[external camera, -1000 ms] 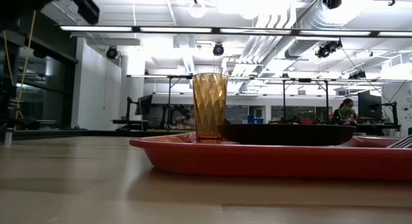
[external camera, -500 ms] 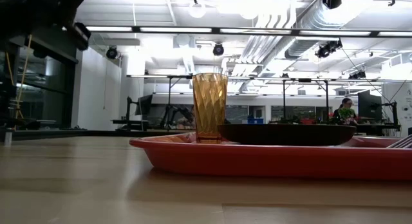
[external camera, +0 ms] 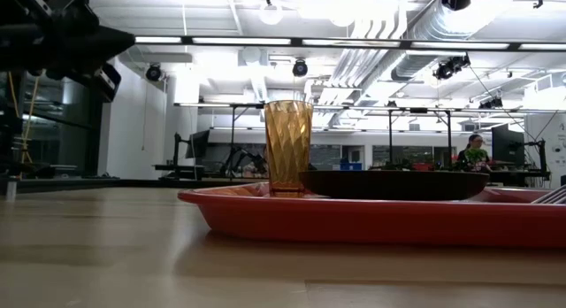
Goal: Pick and place plate/cup/fork/spoon on tray
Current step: Return to Home Position
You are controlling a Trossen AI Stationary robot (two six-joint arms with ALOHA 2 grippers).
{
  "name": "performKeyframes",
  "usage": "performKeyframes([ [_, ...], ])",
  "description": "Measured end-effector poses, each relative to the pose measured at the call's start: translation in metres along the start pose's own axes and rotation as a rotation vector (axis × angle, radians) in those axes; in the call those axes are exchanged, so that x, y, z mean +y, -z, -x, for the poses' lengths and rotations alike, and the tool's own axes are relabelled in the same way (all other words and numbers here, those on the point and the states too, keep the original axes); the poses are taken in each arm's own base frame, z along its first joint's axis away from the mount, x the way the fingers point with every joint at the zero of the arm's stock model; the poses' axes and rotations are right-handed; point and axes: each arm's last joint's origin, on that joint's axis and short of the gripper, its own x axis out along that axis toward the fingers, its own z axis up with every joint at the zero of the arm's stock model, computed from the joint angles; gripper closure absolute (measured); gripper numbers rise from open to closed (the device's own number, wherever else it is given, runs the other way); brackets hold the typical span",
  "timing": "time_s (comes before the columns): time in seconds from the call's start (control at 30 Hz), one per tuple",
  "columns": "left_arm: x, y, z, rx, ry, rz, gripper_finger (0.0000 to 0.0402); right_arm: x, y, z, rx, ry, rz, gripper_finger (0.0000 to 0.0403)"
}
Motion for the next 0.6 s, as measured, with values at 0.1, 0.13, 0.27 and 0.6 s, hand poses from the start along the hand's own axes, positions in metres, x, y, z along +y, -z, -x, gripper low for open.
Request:
performKeyframes([
  [0.1,0.001,0.001,0.000,0.013,-0.006,-0.009,0.0401,0.000,0.002,0.000,0.045,-0.027,0.021,0.0254],
  [0.13,0.001,0.001,0.000,0.015,-0.007,-0.009,0.0401,0.001,0.002,0.000,0.057,-0.036,0.022,0.0254],
  [0.27,0.001,0.001,0.000,0.012,-0.006,-0.004,0.0401,-0.001,-0.005,0.003,0.099,-0.073,0.013,0.0279],
  [0.6,0.001,0.001,0.000,0.011,-0.007,-0.003,0.0401,-0.029,-0.042,0.039,0.215,-0.054,0.265,0.0381],
])
